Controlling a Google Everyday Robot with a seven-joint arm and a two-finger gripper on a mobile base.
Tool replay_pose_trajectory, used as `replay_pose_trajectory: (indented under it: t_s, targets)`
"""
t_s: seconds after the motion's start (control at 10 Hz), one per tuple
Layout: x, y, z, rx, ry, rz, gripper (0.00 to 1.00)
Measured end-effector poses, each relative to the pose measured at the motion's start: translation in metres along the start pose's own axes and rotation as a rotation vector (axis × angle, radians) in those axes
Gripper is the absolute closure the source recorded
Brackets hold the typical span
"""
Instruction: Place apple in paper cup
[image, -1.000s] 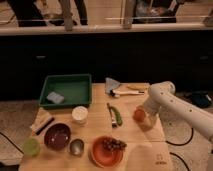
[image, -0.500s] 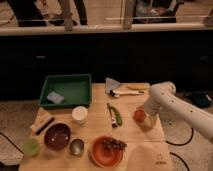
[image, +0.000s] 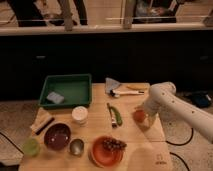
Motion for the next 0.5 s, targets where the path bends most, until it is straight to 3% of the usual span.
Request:
replay_pose_trajectory:
  t_s: [0.3, 0.5]
  targets:
    - [-0.0014, 0.0, -0.0006, 0.004, -0.002, -0.007, 0.84]
    - [-0.0015, -0.0001, -0.0008, 0.007, -0.003, -0.008, 0.99]
